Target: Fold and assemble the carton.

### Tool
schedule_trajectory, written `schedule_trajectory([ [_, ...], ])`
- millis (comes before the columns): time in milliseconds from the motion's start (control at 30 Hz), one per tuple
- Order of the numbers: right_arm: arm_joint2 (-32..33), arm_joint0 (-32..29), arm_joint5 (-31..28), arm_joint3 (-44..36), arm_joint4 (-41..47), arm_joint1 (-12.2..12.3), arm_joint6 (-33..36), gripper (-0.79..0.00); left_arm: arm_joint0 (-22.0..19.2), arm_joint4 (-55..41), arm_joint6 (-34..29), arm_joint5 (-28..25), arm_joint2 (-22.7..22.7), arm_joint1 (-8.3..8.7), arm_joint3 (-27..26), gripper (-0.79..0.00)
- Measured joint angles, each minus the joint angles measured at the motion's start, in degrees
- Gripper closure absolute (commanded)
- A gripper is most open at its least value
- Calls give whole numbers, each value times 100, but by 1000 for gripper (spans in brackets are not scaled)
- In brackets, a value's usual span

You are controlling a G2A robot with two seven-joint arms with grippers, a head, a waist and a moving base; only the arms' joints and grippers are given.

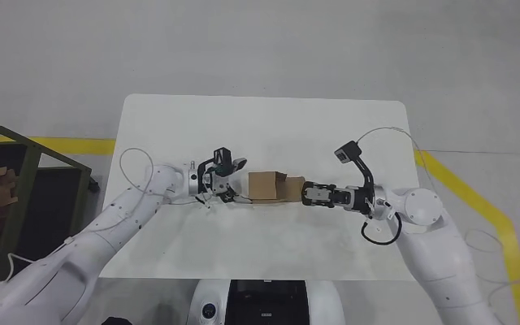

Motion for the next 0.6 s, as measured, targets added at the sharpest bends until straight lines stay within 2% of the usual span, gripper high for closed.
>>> schedule_trajectory([
  [167, -145, 96, 53, 152, -8, -16, -153, -785, -36, 394, 155, -151, -44, 13, -62, -785],
  [600, -387, 360, 29, 462, 250, -75, -466, -785, 131, 498, 342, 82, -69, -57, -141, -785],
])
